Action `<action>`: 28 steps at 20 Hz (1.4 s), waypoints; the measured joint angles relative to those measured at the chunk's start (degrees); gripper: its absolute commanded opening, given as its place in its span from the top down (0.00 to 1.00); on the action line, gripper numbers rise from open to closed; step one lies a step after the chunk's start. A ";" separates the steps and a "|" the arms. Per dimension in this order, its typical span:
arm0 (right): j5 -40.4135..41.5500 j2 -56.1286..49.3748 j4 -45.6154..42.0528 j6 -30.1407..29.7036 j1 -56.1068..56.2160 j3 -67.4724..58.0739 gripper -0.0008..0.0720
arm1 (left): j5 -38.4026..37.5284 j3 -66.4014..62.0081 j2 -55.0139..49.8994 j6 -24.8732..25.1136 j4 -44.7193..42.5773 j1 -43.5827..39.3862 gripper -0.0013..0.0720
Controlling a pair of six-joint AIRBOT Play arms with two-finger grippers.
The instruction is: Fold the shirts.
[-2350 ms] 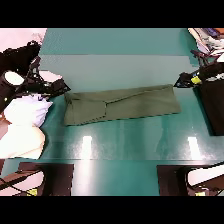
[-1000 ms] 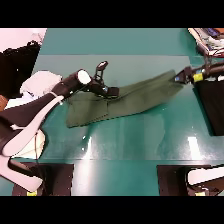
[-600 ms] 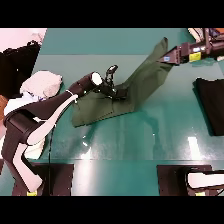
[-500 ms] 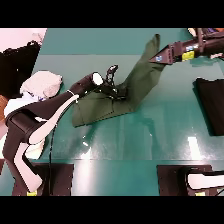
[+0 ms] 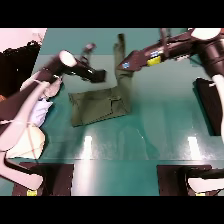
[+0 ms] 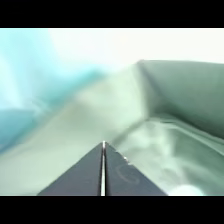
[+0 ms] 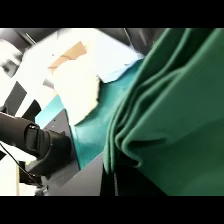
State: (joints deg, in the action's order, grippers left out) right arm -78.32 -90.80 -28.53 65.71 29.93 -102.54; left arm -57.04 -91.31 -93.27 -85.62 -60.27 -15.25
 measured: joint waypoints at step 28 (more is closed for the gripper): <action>8.50 -14.80 -8.59 3.17 -8.57 21.55 0.27 | -8.61 0.07 18.40 0.59 -8.46 19.08 0.95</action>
State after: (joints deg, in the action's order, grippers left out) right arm -69.82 -105.60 -37.12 68.88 21.37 -80.99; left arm -65.65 -91.24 -74.87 -85.03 -68.73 3.84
